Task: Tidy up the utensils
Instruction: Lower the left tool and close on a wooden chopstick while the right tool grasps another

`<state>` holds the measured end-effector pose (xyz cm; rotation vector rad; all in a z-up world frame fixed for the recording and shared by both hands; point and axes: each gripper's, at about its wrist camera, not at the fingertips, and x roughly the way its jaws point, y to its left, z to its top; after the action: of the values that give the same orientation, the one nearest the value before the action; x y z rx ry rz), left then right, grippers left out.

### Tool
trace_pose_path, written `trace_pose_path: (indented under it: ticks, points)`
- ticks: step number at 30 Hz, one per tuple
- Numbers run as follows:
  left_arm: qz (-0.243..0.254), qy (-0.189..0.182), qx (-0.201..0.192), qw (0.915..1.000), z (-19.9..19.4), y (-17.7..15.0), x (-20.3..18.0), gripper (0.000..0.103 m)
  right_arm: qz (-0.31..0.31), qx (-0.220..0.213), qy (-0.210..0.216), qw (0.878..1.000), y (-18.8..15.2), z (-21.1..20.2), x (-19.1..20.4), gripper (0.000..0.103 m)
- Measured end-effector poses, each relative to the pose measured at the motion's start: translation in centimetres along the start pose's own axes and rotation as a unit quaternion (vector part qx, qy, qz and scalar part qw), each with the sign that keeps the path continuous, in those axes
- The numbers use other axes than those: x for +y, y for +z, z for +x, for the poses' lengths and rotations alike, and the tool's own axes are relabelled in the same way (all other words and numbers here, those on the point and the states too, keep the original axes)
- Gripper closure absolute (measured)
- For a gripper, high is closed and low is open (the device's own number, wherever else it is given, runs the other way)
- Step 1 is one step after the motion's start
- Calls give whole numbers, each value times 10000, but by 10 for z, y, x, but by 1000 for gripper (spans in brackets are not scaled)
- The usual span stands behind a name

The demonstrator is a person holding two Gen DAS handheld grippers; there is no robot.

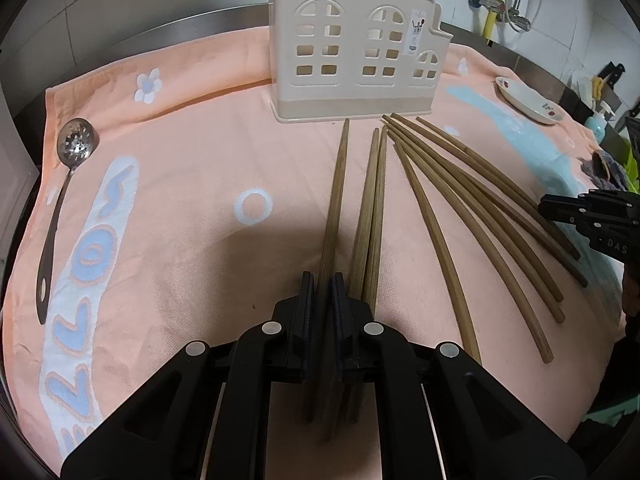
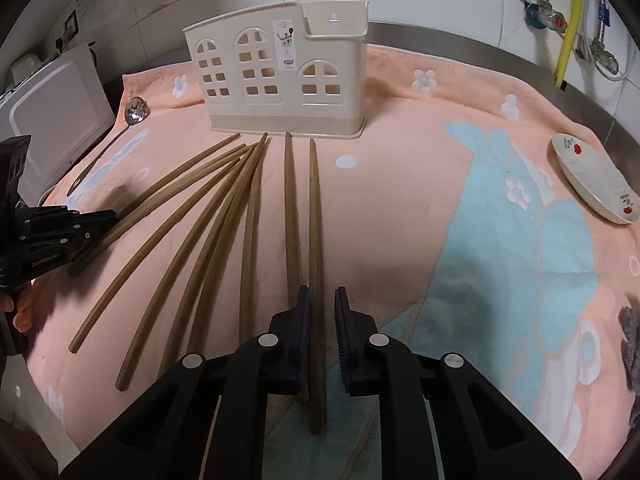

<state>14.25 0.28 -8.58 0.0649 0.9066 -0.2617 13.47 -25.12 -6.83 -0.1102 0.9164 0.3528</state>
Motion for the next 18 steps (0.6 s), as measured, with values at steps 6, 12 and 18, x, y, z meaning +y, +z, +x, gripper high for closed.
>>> trace_pose_path:
  ticks: [6, 12, 18]
  points:
    - [-36, -21, 5, 10000, -1, -1, 0, 94, -109, 70, -16, 9999, -5, 2, 2, 93]
    - [-61, -87, 11, 9999, -1, -2, 1, 94, -98, 57, -28, 9999, -8, 1, 3, 93]
    - [-134, -144, 85, 9998, 1, 2, 3, 95, 48, -44, 4, 10000, -9, 0, -1, 96]
